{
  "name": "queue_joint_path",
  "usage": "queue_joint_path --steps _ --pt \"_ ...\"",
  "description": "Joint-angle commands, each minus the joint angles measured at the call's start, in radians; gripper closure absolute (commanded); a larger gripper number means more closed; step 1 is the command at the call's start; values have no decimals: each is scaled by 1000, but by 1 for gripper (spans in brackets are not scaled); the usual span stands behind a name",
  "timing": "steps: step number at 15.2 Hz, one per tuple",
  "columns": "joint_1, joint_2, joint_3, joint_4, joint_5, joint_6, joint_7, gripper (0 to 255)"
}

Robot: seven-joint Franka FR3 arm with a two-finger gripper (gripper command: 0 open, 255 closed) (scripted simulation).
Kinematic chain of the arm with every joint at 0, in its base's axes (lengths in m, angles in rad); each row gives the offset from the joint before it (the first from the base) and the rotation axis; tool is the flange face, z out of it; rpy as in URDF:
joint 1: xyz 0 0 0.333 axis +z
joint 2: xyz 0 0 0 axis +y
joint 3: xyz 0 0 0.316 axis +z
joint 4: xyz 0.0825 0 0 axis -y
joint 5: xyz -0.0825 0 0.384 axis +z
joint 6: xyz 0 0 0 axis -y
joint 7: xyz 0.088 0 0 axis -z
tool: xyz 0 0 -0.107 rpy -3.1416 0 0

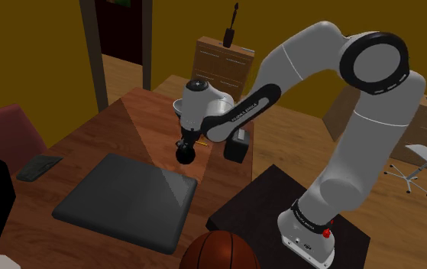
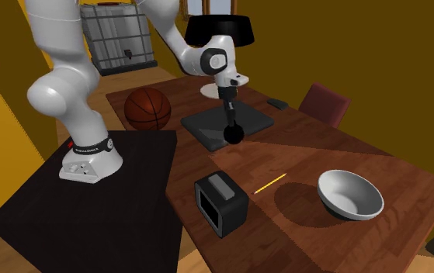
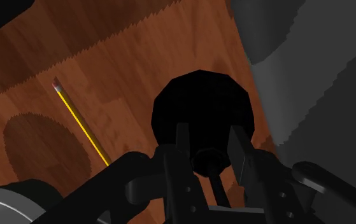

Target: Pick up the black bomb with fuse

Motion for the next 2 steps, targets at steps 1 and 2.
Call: queue_joint_path --steps 1,2 --pt "-5 -19 6 -2 17 -13 -16 255" --pt "-4 -19 6 -2 17 -13 -16 255"
